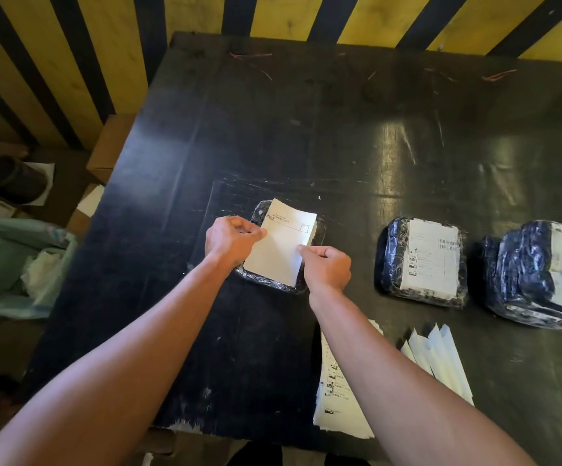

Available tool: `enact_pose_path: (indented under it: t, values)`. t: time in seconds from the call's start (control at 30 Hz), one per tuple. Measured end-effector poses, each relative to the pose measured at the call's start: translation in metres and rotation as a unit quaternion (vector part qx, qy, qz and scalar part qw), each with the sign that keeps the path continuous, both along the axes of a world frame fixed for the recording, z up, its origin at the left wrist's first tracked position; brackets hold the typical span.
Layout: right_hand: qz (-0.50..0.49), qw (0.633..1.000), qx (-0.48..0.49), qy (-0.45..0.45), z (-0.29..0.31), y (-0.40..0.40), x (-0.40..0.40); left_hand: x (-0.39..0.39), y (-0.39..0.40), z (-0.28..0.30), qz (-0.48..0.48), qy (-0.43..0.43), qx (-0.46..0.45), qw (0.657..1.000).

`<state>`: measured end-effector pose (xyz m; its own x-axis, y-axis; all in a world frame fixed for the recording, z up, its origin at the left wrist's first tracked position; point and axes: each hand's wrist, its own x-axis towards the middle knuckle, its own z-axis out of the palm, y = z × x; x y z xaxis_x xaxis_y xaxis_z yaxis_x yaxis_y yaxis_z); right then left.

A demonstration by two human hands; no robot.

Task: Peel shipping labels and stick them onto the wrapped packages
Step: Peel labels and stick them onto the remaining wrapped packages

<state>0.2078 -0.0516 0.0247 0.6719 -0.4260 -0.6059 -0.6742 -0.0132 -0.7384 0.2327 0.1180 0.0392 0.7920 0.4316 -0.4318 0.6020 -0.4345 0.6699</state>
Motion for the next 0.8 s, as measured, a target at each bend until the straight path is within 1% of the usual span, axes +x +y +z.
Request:
enact_pose_path:
  t: [0.4, 0.57, 0.7, 0.8]
  values:
    - [0.017, 0.999, -0.028, 0.005, -0.01, 0.002, 0.005, 0.006, -0.003, -0.009, 0.009, 0.017, 0.021, 1.0]
    - [0.058, 0.996, -0.069, 0.016, -0.011, 0.001, 0.01, 0.005, -0.003, -0.012, 0.008, 0.015, 0.024, 1.0]
    - [0.07, 0.99, -0.118, 0.015, -0.007, -0.003, 0.014, 0.004, -0.001, -0.011, 0.041, -0.011, 0.034, 0.999]
    - [0.079, 0.989, -0.121, 0.025, -0.009, -0.008, 0.011, 0.004, 0.004, -0.013, 0.047, 0.01, 0.034, 0.998]
